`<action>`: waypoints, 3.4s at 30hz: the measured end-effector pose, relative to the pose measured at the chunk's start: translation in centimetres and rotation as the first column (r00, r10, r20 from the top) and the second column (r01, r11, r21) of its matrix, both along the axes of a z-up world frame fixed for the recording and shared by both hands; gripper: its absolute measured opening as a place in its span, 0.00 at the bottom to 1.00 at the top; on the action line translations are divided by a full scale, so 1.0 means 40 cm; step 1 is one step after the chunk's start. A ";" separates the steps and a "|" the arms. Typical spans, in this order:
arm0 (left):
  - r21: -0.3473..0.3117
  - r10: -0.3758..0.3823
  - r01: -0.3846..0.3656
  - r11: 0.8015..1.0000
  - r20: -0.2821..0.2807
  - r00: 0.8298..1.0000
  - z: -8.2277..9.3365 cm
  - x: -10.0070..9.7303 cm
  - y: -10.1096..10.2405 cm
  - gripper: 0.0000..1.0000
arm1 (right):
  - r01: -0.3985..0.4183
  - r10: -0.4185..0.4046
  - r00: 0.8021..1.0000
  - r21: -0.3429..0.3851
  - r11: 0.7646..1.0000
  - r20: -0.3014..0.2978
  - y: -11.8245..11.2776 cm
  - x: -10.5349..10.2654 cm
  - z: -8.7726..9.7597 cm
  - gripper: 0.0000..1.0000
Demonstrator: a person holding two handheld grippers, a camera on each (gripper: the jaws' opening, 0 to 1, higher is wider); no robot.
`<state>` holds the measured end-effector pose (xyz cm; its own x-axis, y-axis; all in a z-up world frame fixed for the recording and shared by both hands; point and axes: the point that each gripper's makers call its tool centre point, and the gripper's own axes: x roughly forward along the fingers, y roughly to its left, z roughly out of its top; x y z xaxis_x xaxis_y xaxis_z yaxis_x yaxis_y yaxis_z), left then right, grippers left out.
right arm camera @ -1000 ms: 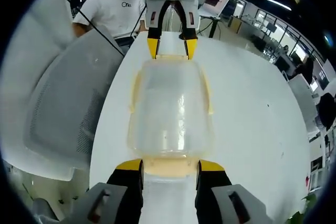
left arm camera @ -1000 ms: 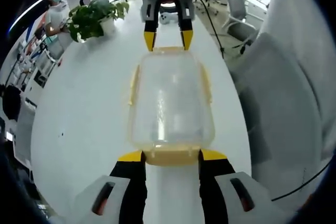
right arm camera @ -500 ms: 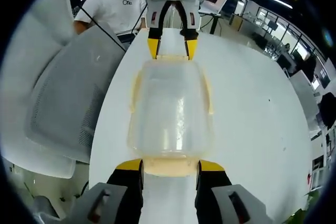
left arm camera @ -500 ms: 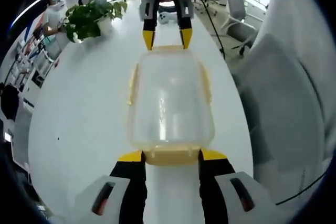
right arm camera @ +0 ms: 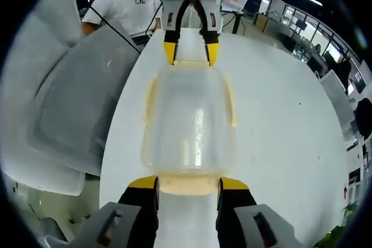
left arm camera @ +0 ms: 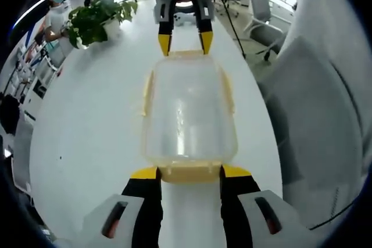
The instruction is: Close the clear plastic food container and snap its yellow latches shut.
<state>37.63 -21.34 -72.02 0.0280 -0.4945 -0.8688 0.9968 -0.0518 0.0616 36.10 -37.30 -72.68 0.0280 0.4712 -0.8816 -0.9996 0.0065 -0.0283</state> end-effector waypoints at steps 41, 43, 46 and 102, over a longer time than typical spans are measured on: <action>0.017 0.007 -0.006 1.000 -0.030 1.000 -0.050 0.002 -0.001 0.36 | -0.016 0.015 1.000 -0.011 1.000 -0.007 -0.004 0.004 -0.041 0.36; 0.017 0.008 -0.007 1.000 -0.034 0.999 -0.052 0.002 -0.002 0.36 | -0.015 0.015 1.000 -0.010 1.000 -0.008 -0.004 0.005 -0.043 0.36; 0.018 0.007 -0.006 1.000 -0.035 0.999 -0.053 0.003 -0.003 0.36 | -0.014 0.014 1.000 -0.013 1.000 -0.009 -0.005 0.006 -0.044 0.36; 0.038 0.045 -0.043 0.998 -0.066 0.997 -0.066 -0.009 0.022 0.43 | 0.063 -0.065 0.996 -0.041 0.997 -0.065 -0.008 -0.002 -0.057 0.36</action>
<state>37.28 -20.46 -74.68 -0.0101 -0.4622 -0.8867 0.9999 -0.0089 -0.0068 36.03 -37.62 -74.94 -0.0021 0.4355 -0.9002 -0.9968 0.0709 0.0366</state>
